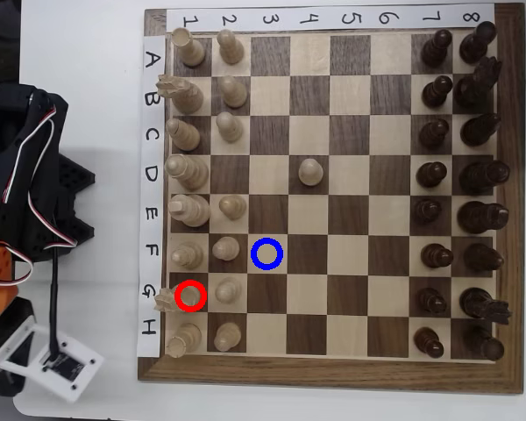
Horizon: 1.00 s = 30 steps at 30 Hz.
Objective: Move the piece to destination
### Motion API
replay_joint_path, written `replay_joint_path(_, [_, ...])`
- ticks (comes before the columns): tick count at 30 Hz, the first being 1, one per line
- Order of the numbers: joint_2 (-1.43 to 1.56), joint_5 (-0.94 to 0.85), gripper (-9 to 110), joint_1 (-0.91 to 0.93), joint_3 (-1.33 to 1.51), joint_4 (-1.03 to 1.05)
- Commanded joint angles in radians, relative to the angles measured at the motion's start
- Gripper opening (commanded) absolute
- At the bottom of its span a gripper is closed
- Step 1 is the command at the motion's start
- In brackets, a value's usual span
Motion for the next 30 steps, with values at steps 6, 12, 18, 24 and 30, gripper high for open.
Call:
replay_joint_path(6, [0.06, 0.002, 0, 0.046, -0.138, -0.029])
replay_joint_path(12, [0.058, 0.003, 0, 0.034, -0.295, -0.043])
replay_joint_path(18, [-0.008, 0.006, 0, -0.008, -0.492, -0.049])
replay_joint_path(24, [-0.121, 0.071, 0, -0.064, -0.735, -0.044])
replay_joint_path(30, [-0.265, 0.23, 0, -0.175, -1.0, -0.064])
